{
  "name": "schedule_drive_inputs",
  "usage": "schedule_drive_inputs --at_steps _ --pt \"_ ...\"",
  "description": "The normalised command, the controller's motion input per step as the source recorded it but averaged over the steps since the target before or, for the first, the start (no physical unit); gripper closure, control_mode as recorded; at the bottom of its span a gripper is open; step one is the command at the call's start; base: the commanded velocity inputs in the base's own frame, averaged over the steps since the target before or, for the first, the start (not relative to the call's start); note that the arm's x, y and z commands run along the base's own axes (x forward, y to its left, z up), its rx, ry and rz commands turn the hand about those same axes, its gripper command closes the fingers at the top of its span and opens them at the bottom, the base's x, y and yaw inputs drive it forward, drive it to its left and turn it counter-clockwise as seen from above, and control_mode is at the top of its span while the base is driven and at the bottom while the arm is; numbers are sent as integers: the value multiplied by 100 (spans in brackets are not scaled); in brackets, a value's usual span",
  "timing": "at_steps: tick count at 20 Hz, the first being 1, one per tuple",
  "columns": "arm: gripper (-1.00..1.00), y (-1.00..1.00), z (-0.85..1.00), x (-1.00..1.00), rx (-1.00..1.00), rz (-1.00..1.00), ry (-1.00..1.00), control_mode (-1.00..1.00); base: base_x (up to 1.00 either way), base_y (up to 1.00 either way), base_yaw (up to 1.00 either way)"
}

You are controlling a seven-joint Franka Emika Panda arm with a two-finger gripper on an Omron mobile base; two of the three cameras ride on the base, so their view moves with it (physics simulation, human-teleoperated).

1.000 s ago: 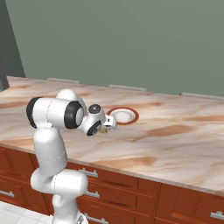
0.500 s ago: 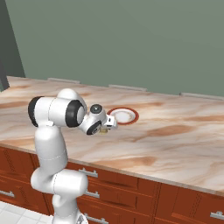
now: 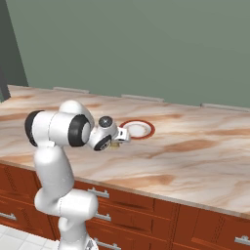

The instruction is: Pick the candle and candle from the dining table and place them in the open cabinet. Close the cabinet after placing the objects.

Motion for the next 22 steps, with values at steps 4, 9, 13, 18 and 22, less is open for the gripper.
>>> schedule_drive_inputs --at_steps 4,9,13,18,22 --pt "100 0 30 -66 4 0 -7 -100 0 0 0" --pt "100 0 36 -61 3 0 -3 -100 0 0 0" --pt "100 0 46 -48 1 0 0 -100 0 0 0" --pt "100 0 58 -25 0 1 3 -100 0 0 0" --pt "100 0 79 -19 0 7 11 -100 0 0 0"
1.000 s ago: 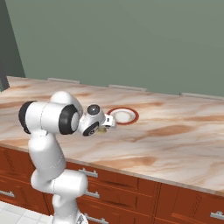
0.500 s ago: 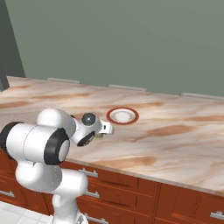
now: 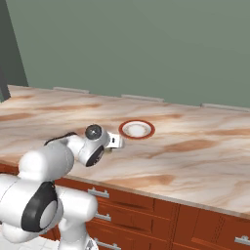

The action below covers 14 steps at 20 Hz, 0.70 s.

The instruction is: Pick the candle and candle from the dining table and place them in the open cabinet. Close the cabinet after placing the objects.

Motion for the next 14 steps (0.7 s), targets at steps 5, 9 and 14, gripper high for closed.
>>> schedule_drive_inputs --at_steps 5,9,14 --pt "100 0 70 -5 1 9 17 -100 0 0 0" --pt "100 0 12 0 0 18 10 -100 0 0 0" --pt "100 0 -8 -4 0 22 1 -100 0 0 0"
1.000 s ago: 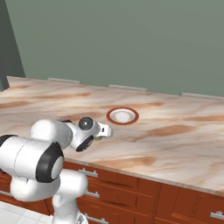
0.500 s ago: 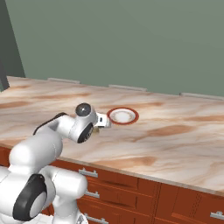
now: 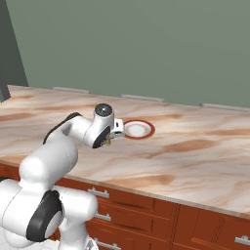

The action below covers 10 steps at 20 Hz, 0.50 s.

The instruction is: Pick the candle and candle from the dining table and place them in the open cabinet. Close the cabinet after placing the objects.

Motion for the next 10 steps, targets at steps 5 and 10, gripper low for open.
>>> schedule_drive_inputs --at_steps 5,10 --pt "100 6 -31 -39 -7 22 0 -100 0 0 0" --pt "100 18 -26 -81 -8 16 0 -100 0 0 0"
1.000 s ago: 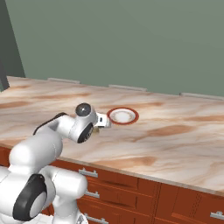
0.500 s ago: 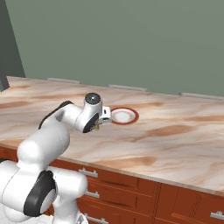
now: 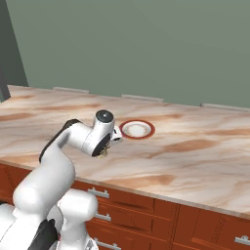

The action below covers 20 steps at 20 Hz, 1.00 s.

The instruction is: Pick the candle and candle from the dining table and place them in the open cabinet. Close the cabinet after placing the objects.

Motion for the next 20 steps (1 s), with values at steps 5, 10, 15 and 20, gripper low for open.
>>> schedule_drive_inputs --at_steps 5,10,15,20 --pt "100 10 -2 -78 -5 6 0 -100 0 0 0" --pt "100 0 0 -29 -6 -7 -18 -100 0 0 0" --pt "100 0 0 -14 -2 -23 -29 -100 0 0 0" --pt "100 0 0 -7 6 -30 -10 -100 0 0 0"
